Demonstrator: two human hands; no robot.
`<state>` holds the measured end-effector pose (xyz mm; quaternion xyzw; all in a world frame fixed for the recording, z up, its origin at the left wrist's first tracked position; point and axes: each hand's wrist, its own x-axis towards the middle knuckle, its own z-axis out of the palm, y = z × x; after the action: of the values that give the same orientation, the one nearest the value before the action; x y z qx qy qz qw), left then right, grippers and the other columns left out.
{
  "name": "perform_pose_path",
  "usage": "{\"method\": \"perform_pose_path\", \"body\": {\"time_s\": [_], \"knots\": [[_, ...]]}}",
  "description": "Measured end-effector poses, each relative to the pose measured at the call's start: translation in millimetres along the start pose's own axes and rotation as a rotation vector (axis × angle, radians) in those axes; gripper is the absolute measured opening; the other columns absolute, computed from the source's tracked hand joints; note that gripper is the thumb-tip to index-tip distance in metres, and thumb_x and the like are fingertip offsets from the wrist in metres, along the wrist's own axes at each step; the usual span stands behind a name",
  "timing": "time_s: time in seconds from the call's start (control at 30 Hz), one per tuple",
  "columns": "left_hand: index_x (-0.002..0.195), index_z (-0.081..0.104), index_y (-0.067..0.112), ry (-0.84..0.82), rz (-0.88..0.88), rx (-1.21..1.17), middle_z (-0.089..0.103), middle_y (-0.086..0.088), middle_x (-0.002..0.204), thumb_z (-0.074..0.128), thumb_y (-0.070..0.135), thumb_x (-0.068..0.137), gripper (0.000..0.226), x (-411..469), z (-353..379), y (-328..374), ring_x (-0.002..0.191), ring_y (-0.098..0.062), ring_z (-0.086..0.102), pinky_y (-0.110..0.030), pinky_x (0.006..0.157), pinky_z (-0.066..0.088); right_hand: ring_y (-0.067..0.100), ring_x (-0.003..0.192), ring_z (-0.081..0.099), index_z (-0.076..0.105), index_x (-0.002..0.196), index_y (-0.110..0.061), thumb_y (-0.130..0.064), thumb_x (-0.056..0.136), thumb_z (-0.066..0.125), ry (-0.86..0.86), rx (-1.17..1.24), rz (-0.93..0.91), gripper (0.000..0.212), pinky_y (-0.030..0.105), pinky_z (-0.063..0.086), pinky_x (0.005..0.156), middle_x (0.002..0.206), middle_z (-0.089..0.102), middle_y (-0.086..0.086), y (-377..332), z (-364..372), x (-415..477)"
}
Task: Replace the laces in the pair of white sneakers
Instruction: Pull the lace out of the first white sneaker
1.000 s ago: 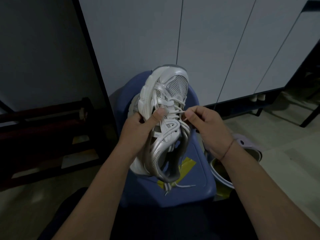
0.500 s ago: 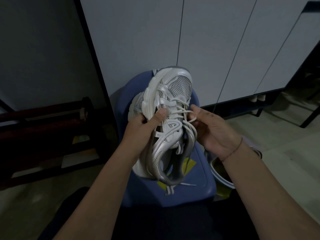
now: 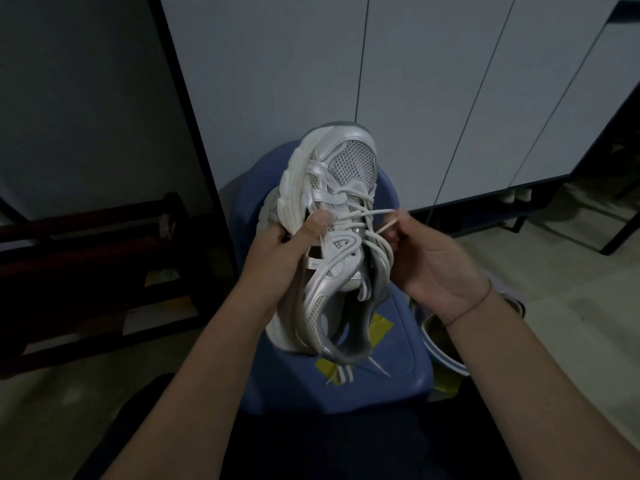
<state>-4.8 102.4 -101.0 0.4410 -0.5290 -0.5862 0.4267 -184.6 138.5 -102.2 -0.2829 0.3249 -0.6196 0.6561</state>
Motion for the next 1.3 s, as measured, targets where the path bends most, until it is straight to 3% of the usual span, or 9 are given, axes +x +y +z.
{"method": "perform_pose_path", "body": {"time_s": [0.17,0.33,0.47,0.73,0.87,0.97,1.07,1.13,1.3], "knots": [[0.096,0.071,0.031,-0.004,0.000,-0.028,0.076,0.007,0.099,0.070,0.041,0.083,0.016,-1.1,2.6,-0.5,0.096,-0.011,0.072,-0.037,0.096,0.053,0.007,0.052,0.040,0.055,0.066,-0.015,-0.027,0.085,0.049,-0.010,0.129,0.028,0.023,0.017,0.043,0.053,0.061,0.042,-0.004,-5.2,1.2,-2.5],[0.111,0.072,0.022,0.023,-0.029,-0.038,0.076,0.003,0.102,0.073,0.055,0.067,0.055,-0.4,-3.3,-1.7,0.097,-0.016,0.072,-0.042,0.099,0.051,0.009,0.056,0.057,0.074,0.068,-0.011,-0.019,0.072,0.063,0.117,-0.270,-0.143,0.014,0.019,0.052,0.058,0.061,0.065,-0.001,7.0,0.7,0.2],[0.112,0.072,0.022,0.010,-0.014,-0.038,0.076,0.003,0.103,0.072,0.053,0.070,0.053,-1.7,-1.9,-0.5,0.098,-0.015,0.071,-0.041,0.098,0.051,0.007,0.052,0.058,0.068,0.066,-0.008,-0.014,0.074,0.063,0.152,-0.379,-0.239,0.010,0.017,0.051,0.056,0.057,0.065,-0.002,8.7,8.1,-0.1],[0.103,0.072,0.026,-0.010,-0.013,-0.022,0.076,0.006,0.099,0.070,0.048,0.075,0.036,-3.3,1.0,-0.5,0.095,-0.012,0.072,-0.038,0.096,0.053,0.001,0.044,0.037,0.061,0.058,-0.018,-0.031,0.082,0.050,0.037,0.278,-0.062,0.030,0.012,0.036,0.047,0.052,0.041,-0.010,-10.6,1.6,-2.3],[0.106,0.073,0.024,0.016,-0.041,-0.039,0.076,0.004,0.100,0.072,0.054,0.069,0.048,-0.2,-2.2,-4.3,0.096,-0.015,0.072,-0.041,0.098,0.052,0.004,0.051,0.050,0.068,0.073,-0.012,-0.027,0.075,0.059,0.133,-0.010,-0.052,0.018,0.013,0.046,0.053,0.056,0.056,-0.004,-1.9,2.0,-1.5],[0.108,0.073,0.019,0.044,-0.043,-0.039,0.076,0.001,0.099,0.073,0.058,0.063,0.060,1.4,-3.0,-3.9,0.096,-0.018,0.072,-0.043,0.098,0.052,0.012,0.064,0.060,0.076,0.070,-0.012,-0.020,0.068,0.065,0.131,-0.243,-0.096,0.014,0.023,0.052,0.068,0.068,0.069,0.002,7.8,2.7,0.1],[0.107,0.073,0.021,0.021,-0.040,-0.042,0.076,0.001,0.100,0.074,0.056,0.065,0.055,0.7,-1.1,-4.5,0.097,-0.018,0.072,-0.043,0.098,0.052,0.013,0.061,0.061,0.076,0.063,-0.014,-0.018,0.069,0.065,0.162,-0.274,-0.112,0.013,0.023,0.054,0.067,0.066,0.070,0.002,10.3,5.1,2.0],[0.105,0.073,0.023,0.006,-0.041,-0.037,0.076,0.001,0.101,0.074,0.057,0.063,0.054,0.7,-1.0,-5.1,0.098,-0.017,0.072,-0.043,0.099,0.051,0.010,0.055,0.057,0.074,0.057,-0.015,-0.021,0.073,0.061,0.158,-0.216,-0.060,0.021,0.021,0.051,0.060,0.059,0.066,-0.001,8.6,6.8,2.5],[0.109,0.073,0.019,0.039,-0.066,-0.029,0.076,0.001,0.099,0.073,0.051,0.074,0.047,3.0,-6.4,-5.4,0.095,-0.018,0.073,-0.041,0.096,0.053,-0.002,0.043,0.041,0.059,0.058,-0.019,-0.030,0.082,0.050,0.035,0.322,-0.096,0.028,0.011,0.037,0.048,0.050,0.047,-0.012,-25.5,-6.2,-4.0]]}}
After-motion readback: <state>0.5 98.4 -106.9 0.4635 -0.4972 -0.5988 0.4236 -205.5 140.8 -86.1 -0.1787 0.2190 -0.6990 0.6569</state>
